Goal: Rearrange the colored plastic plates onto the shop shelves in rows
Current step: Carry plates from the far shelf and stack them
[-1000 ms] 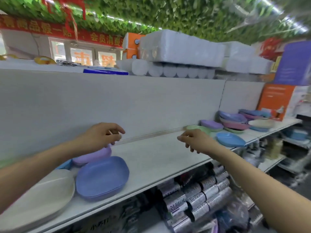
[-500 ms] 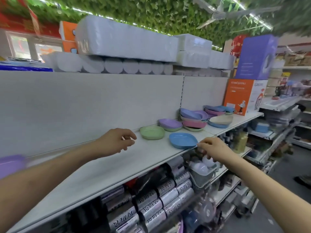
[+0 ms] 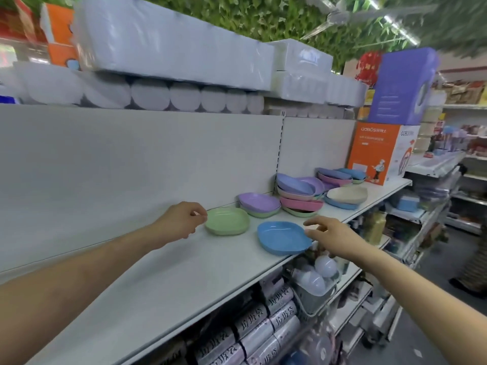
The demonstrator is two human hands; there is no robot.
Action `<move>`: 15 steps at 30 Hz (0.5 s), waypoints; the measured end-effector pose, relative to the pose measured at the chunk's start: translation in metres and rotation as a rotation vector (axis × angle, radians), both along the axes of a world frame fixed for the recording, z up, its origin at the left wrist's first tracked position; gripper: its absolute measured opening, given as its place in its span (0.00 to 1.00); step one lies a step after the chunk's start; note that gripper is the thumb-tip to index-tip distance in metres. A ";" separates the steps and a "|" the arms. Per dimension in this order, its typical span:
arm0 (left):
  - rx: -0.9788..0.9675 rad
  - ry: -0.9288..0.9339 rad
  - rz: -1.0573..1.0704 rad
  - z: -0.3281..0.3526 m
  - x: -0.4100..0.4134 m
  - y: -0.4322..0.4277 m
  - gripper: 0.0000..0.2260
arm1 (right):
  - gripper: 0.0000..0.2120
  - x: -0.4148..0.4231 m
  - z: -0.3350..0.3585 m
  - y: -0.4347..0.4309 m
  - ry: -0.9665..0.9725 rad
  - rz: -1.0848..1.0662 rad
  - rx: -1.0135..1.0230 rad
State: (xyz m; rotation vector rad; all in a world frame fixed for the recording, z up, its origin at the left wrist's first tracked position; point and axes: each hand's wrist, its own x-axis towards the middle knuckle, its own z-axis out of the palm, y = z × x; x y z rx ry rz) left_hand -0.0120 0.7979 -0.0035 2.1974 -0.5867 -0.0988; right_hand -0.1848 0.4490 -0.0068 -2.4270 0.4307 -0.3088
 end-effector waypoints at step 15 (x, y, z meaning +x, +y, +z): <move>0.224 0.102 0.093 -0.026 0.052 -0.053 0.23 | 0.29 0.061 -0.008 -0.010 0.252 0.117 -0.059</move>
